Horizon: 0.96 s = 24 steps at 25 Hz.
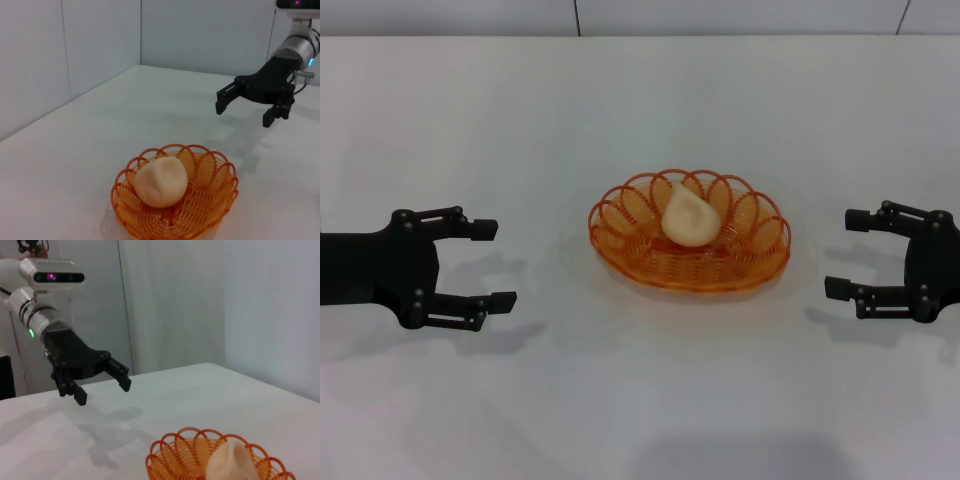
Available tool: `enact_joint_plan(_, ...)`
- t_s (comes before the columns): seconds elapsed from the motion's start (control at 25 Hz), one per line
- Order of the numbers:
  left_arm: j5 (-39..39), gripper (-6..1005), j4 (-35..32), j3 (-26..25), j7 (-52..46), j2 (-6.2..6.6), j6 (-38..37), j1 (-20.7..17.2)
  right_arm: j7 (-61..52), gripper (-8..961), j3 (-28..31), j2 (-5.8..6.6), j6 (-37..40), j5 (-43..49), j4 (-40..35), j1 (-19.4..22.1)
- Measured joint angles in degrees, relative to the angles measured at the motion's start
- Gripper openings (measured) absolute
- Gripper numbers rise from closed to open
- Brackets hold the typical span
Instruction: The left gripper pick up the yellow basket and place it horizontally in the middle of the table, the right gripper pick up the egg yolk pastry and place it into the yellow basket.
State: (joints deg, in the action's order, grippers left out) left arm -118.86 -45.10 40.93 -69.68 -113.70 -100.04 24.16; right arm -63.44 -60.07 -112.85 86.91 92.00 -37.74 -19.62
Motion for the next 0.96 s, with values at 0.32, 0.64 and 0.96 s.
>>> enact_joint_plan(0.32, -0.3, 885, 0.0, 0.0, -0.2, -0.12, 0.0, 0.4, -0.5, 886, 0.1, -0.33, -0.1, 2.7, -0.1, -0.6)
enact_joint_plan(0.64, -0.4, 885, 0.0, -0.1, -0.3, -0.14, 0.0, 0.5, -0.5, 886, 0.3, -0.35, -0.1, 2.8, -0.1, -0.6)
enact_joint_plan(0.96, -0.4, 885, 0.0, 0.0, -0.3, -0.21, 0.1, 0.5, -0.4, 886, 0.5, -0.78, -0.1, 2.8, -0.3, -0.6)
